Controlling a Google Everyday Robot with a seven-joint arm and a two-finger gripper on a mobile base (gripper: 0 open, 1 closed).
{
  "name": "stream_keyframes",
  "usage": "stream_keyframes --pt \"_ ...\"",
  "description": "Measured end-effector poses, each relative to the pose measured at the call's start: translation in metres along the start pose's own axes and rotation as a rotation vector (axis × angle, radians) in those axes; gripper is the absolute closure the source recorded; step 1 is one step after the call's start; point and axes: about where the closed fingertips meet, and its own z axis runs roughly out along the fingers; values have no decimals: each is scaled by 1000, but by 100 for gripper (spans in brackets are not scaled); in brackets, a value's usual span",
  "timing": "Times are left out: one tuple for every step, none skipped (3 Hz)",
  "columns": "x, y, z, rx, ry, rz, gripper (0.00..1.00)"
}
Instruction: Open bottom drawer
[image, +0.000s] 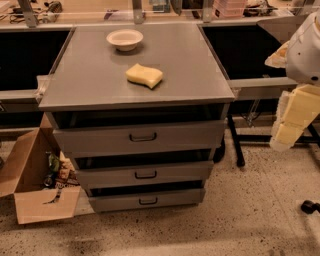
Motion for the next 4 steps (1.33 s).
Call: stream_keyframes --pt "-1 1 1 8 1 -5 0" --pt "-14 14 36 -18 -22 -51 0" --pt "-16 44 111 -108 -75 -56 0" --pt "-16 62 180 -170 -144 -10 0"
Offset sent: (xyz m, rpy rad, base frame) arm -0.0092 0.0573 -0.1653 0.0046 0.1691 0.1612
